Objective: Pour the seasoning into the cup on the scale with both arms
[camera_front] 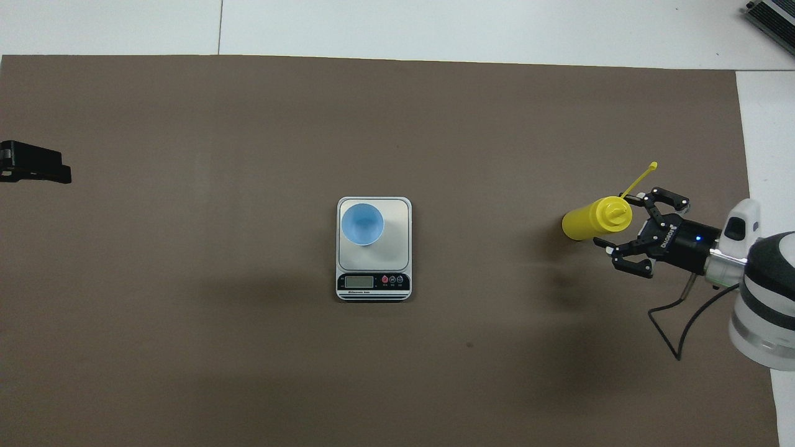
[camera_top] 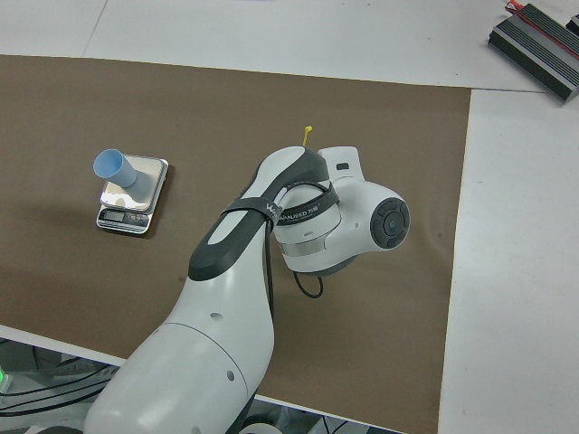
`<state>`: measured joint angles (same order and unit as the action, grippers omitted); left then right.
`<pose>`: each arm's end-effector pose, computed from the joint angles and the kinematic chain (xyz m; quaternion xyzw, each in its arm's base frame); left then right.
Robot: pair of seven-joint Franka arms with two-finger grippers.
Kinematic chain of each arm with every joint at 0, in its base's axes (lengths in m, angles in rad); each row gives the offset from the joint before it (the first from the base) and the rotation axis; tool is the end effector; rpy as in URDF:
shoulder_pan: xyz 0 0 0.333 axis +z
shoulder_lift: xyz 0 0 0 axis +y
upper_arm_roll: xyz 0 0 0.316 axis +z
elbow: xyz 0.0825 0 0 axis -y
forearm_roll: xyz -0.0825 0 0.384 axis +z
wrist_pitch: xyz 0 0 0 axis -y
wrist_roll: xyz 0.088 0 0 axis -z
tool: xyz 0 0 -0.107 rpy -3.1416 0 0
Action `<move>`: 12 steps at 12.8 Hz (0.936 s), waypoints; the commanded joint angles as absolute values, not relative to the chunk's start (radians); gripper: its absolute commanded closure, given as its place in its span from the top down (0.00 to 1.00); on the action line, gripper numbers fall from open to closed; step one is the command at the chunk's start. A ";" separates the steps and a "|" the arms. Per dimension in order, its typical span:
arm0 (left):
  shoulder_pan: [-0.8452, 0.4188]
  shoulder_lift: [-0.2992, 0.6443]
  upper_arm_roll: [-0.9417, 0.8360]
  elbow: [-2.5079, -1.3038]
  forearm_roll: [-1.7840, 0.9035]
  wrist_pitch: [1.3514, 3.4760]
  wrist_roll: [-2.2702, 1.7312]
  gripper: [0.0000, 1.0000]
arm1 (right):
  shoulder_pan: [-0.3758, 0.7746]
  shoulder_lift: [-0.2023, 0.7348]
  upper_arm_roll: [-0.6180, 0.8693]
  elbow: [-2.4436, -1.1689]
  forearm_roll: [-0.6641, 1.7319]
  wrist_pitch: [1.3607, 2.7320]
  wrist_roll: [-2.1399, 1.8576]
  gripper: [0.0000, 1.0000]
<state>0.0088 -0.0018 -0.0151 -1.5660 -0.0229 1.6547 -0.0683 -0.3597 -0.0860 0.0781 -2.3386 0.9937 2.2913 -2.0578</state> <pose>0.5627 -0.0058 0.6356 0.9984 0.0314 0.0448 0.0131 0.4891 -0.1218 0.3811 -0.7939 -0.4888 -0.3396 0.1245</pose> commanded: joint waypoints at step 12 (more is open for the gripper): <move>0.017 -0.012 -0.021 -1.575 -0.006 1.646 -0.064 1.00 | -0.263 -0.163 0.101 -1.904 0.069 1.854 -0.734 1.00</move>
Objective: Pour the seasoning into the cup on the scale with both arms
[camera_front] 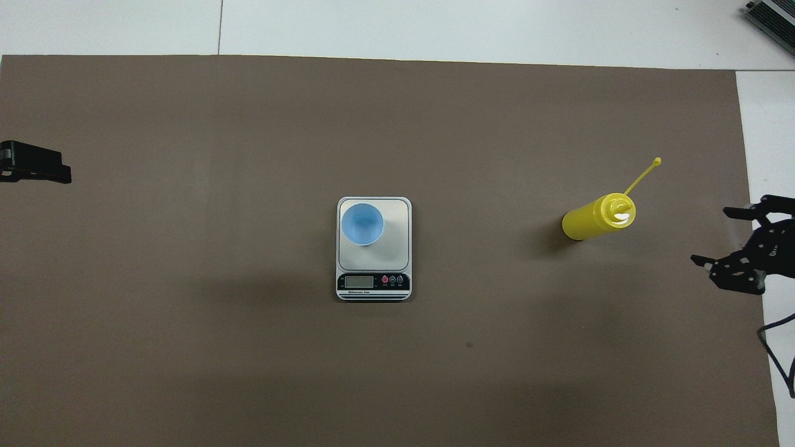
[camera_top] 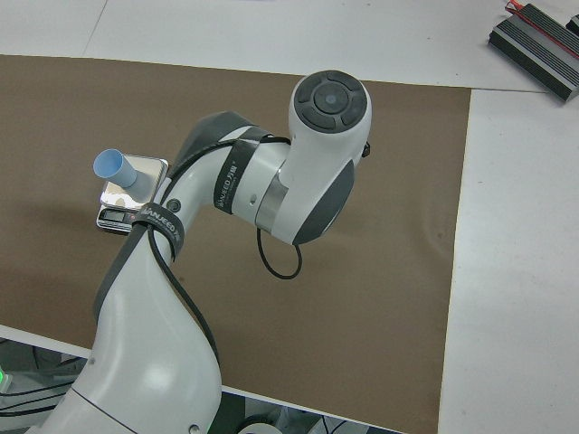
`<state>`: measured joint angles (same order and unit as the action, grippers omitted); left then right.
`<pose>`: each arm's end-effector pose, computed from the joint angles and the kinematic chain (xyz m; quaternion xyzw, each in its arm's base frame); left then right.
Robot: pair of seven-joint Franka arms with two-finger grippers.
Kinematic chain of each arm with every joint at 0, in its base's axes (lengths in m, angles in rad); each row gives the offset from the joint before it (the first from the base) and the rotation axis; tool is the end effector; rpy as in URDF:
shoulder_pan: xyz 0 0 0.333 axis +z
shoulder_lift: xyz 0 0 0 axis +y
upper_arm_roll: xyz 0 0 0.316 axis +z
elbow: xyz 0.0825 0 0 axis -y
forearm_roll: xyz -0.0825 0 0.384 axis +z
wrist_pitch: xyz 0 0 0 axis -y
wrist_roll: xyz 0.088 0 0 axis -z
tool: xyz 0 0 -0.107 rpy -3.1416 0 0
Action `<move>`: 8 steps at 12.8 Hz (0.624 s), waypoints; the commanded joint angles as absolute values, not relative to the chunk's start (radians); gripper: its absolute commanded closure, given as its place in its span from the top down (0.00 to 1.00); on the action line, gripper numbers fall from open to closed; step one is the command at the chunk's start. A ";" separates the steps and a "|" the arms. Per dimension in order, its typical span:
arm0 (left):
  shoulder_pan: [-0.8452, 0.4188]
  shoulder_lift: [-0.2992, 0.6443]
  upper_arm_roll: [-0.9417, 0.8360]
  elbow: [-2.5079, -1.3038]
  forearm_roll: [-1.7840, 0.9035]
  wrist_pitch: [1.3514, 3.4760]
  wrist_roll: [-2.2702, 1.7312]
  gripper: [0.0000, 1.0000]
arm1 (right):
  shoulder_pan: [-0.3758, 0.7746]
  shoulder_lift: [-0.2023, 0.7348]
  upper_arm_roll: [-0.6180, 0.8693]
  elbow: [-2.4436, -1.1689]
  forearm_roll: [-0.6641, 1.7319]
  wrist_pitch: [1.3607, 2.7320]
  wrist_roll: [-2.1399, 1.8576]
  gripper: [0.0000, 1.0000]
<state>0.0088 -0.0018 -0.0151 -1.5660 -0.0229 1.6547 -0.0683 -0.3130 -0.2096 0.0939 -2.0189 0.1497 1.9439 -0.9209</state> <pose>0.5627 -0.0058 0.6356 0.9984 0.0314 0.0448 0.0131 0.5003 -0.0977 0.5545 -0.9428 -0.3207 -0.0895 0.0157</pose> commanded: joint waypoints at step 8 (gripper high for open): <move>0.017 -0.012 -0.021 -1.575 -0.006 1.646 -0.064 1.00 | -0.075 -0.012 0.104 -1.551 -0.119 1.637 -0.014 1.00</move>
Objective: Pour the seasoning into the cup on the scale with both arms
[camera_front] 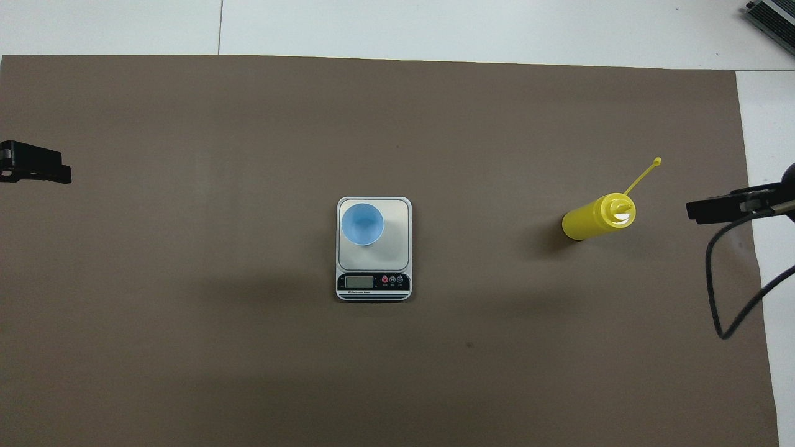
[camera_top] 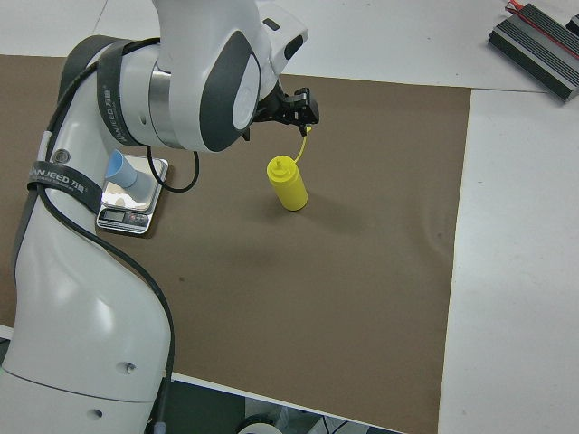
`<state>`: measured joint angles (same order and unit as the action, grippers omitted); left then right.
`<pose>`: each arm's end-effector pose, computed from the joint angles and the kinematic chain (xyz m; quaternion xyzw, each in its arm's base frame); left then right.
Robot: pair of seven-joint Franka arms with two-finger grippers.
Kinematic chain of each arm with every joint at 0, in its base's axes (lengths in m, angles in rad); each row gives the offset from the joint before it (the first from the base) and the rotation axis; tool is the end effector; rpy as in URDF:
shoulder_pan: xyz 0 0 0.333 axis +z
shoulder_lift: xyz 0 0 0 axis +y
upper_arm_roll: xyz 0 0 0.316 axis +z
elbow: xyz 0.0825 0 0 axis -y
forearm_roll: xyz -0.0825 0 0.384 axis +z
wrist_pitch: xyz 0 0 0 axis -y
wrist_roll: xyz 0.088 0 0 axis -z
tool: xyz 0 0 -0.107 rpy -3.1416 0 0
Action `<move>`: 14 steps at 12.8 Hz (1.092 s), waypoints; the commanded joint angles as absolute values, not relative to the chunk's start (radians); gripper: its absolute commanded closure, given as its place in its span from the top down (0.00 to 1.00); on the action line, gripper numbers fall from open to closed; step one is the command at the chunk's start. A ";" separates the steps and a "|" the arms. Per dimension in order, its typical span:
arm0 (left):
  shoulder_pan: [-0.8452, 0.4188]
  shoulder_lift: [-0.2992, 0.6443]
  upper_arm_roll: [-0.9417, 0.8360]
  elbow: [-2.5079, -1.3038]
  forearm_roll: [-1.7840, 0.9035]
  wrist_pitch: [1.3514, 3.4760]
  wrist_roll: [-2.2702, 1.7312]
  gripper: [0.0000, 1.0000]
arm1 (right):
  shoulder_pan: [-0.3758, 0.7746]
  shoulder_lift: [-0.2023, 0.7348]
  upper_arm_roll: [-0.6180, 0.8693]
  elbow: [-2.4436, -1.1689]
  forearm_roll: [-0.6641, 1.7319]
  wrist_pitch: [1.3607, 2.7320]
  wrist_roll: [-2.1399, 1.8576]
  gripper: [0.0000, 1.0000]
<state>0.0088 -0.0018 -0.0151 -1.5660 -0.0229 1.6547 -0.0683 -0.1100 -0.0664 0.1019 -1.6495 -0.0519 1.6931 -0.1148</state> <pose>0.5627 -0.0058 0.6356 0.9984 0.0314 0.0448 0.0131 0.5456 -0.0075 0.6348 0.9966 0.0550 0.0529 0.0326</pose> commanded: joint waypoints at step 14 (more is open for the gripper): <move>0.017 -0.012 -0.021 -1.575 -0.006 1.646 -0.066 1.00 | -0.114 -0.060 0.106 -1.658 -0.018 1.598 0.043 1.00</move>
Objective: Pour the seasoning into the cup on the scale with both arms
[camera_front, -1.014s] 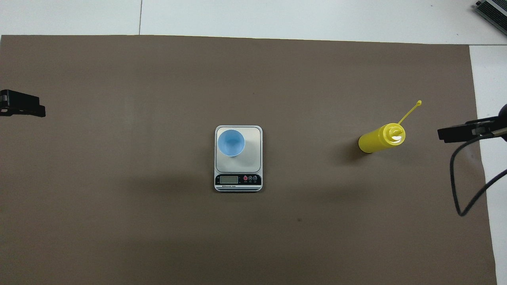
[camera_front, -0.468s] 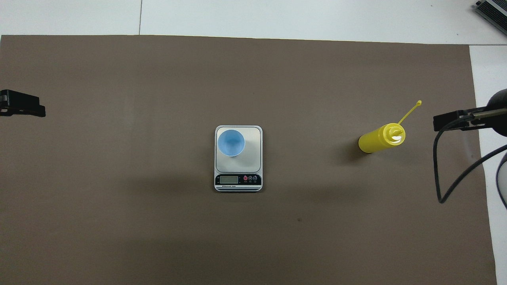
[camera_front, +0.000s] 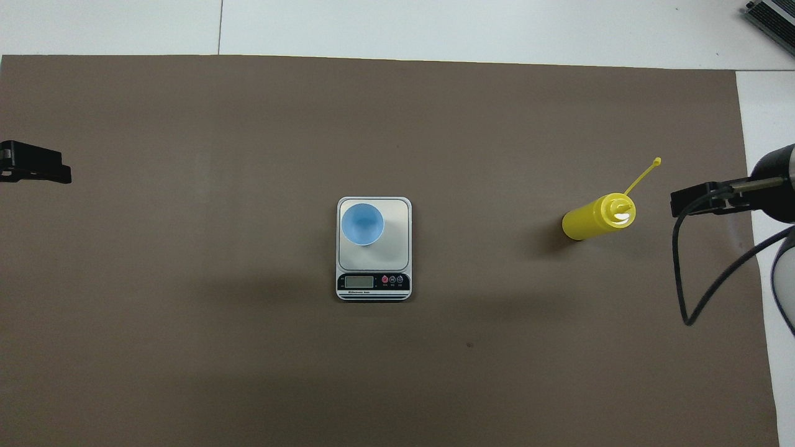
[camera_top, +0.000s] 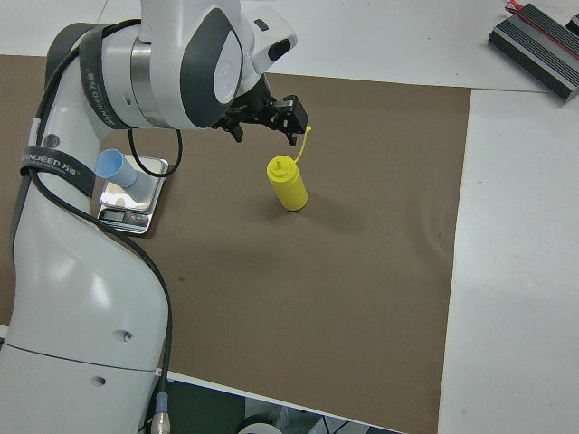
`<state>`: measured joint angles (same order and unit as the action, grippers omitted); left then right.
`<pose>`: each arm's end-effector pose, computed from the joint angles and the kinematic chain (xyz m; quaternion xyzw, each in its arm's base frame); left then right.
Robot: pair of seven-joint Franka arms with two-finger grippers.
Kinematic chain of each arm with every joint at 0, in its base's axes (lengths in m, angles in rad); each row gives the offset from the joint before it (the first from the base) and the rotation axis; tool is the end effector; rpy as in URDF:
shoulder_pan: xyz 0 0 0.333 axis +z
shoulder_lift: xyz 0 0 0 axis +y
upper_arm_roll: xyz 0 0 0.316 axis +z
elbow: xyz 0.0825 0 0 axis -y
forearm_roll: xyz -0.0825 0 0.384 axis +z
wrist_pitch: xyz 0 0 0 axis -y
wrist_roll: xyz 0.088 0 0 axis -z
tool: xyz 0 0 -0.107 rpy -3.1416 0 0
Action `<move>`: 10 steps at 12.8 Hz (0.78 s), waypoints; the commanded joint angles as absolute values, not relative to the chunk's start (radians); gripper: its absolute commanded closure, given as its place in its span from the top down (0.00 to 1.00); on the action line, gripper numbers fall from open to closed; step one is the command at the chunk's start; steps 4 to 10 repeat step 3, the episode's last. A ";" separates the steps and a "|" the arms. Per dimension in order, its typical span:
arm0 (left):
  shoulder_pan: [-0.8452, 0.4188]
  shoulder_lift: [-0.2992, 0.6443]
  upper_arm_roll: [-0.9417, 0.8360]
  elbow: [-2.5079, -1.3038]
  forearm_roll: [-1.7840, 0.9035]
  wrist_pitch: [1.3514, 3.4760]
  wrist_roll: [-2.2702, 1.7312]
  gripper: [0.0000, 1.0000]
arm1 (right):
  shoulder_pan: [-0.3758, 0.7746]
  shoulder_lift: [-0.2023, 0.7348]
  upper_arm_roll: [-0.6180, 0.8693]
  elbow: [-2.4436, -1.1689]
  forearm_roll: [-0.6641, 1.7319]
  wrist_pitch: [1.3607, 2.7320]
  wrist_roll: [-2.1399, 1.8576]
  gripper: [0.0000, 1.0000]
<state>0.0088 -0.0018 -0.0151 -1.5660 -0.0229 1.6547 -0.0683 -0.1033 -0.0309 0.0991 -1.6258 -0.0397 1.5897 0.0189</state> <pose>0.5627 -0.0058 0.6356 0.9984 0.0314 0.0448 0.0131 0.5460 -0.0056 0.6172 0.9997 -0.0111 -0.0025 0.0214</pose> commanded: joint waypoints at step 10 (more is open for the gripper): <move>0.017 -0.012 -0.021 -1.575 -0.006 1.646 -0.066 1.00 | -0.112 -0.060 0.106 -1.658 -0.018 1.597 0.043 1.00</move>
